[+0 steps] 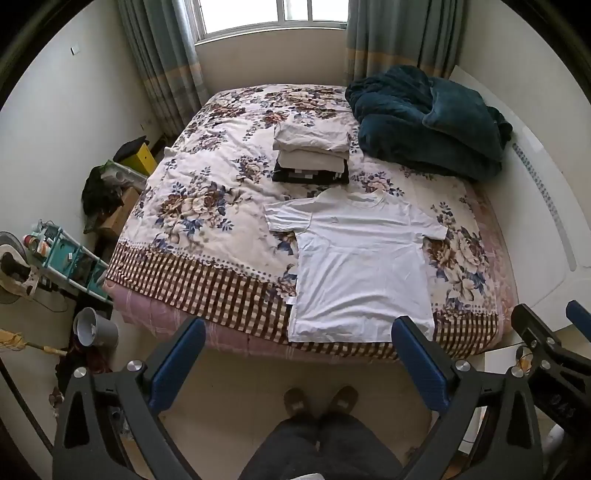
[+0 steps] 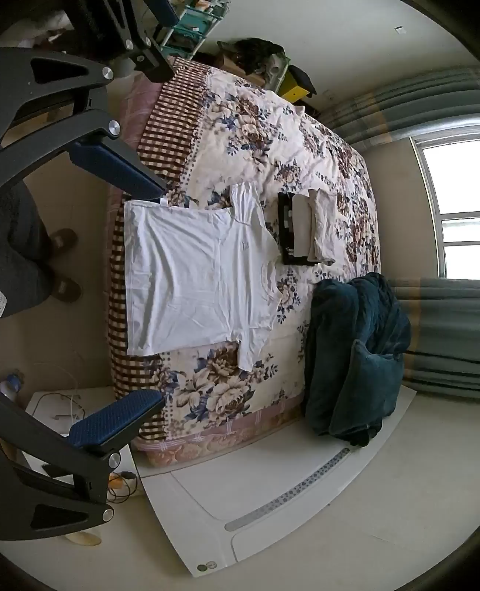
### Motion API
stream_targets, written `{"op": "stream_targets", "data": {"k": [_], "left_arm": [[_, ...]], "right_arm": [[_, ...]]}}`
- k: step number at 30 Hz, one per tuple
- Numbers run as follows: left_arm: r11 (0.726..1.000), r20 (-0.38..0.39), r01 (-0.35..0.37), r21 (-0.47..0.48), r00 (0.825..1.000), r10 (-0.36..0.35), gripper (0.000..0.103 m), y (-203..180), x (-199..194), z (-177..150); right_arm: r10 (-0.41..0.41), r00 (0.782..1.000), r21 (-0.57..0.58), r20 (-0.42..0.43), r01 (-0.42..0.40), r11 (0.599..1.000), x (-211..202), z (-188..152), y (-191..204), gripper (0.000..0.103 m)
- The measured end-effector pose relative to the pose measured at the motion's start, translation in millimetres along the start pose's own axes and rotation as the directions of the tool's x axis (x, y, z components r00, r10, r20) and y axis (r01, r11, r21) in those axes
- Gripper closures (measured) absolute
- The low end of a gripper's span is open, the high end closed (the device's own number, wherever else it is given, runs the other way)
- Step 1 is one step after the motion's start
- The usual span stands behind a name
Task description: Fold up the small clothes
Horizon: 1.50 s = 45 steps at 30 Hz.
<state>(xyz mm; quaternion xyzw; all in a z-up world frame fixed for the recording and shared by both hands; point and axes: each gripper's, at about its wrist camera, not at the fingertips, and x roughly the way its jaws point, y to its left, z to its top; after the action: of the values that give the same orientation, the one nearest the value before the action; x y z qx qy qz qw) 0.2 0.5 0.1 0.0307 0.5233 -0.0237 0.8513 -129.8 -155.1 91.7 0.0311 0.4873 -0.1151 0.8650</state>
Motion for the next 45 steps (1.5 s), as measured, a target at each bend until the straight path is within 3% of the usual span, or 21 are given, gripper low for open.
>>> {"op": "stream_targets", "data": {"k": [16, 22, 45], "left_arm": [[1.000, 0.013, 0.002, 0.008, 1.000, -0.002, 0.000, -1, -3, 5], [1.000, 0.028, 0.003, 0.017, 1.000, -0.003, 0.000, -4, -17, 11], [1.000, 0.043, -0.006, 0.016, 0.999, 0.005, 0.000, -1, -20, 11]], "right_arm": [[-0.011, 1.000, -0.010, 0.008, 0.011, 1.000, -7, 3, 1, 0.000], [-0.001, 1.000, -0.027, 0.026, 0.002, 1.000, -23, 21, -9, 0.000], [0.009, 0.999, -0.031, 0.032, -0.008, 0.999, -29, 14, -13, 0.000]]}}
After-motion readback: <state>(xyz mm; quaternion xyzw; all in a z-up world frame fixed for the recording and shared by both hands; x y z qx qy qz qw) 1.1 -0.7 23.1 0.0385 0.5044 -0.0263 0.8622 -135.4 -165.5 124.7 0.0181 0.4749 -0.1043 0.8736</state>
